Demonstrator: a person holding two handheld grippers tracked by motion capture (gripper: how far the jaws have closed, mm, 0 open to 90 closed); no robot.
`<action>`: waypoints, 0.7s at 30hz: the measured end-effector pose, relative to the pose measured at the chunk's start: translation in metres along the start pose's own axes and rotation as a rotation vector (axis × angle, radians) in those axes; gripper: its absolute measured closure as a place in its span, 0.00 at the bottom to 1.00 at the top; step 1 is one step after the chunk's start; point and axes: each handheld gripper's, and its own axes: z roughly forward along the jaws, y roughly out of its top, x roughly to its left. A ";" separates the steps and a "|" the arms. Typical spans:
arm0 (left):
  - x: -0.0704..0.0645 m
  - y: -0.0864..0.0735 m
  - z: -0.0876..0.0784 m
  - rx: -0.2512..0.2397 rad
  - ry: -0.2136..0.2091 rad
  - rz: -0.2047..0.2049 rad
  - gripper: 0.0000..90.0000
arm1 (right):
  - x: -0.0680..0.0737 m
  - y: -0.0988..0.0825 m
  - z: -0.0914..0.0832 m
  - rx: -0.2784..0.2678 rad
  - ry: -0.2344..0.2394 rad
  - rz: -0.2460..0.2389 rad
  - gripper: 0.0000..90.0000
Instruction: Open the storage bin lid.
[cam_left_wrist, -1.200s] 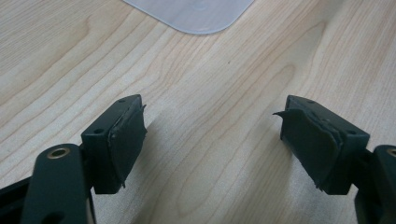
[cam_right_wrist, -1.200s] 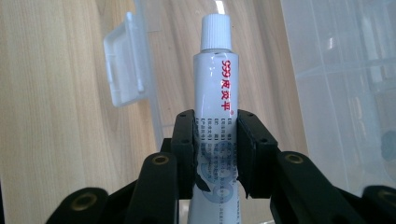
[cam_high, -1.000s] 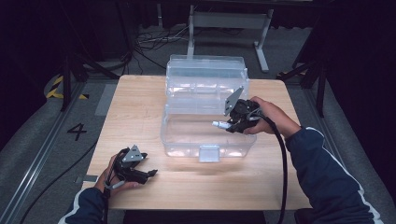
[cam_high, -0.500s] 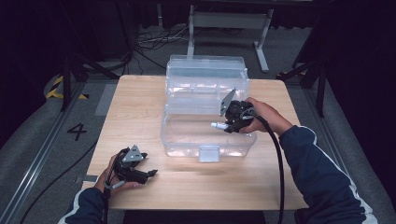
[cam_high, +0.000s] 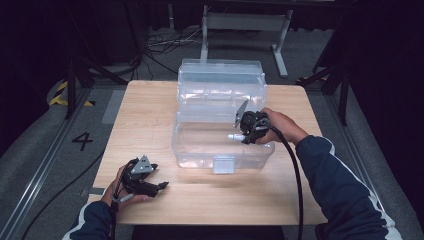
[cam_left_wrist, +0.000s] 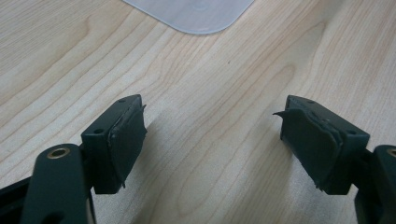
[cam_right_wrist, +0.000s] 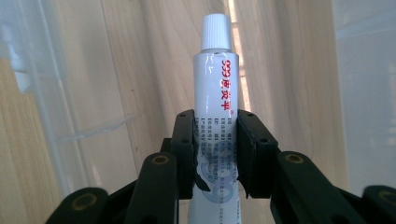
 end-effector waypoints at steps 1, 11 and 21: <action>0.000 0.000 0.000 -0.001 -0.001 0.000 0.25 | 0.000 0.000 0.001 0.003 0.001 -0.003 0.79; 0.000 0.000 0.000 0.000 -0.001 0.000 0.25 | -0.001 0.000 0.012 0.018 0.028 -0.011 0.79; 0.000 0.000 0.000 0.000 -0.001 0.000 0.25 | 0.001 0.001 0.022 0.039 0.050 -0.017 0.79</action>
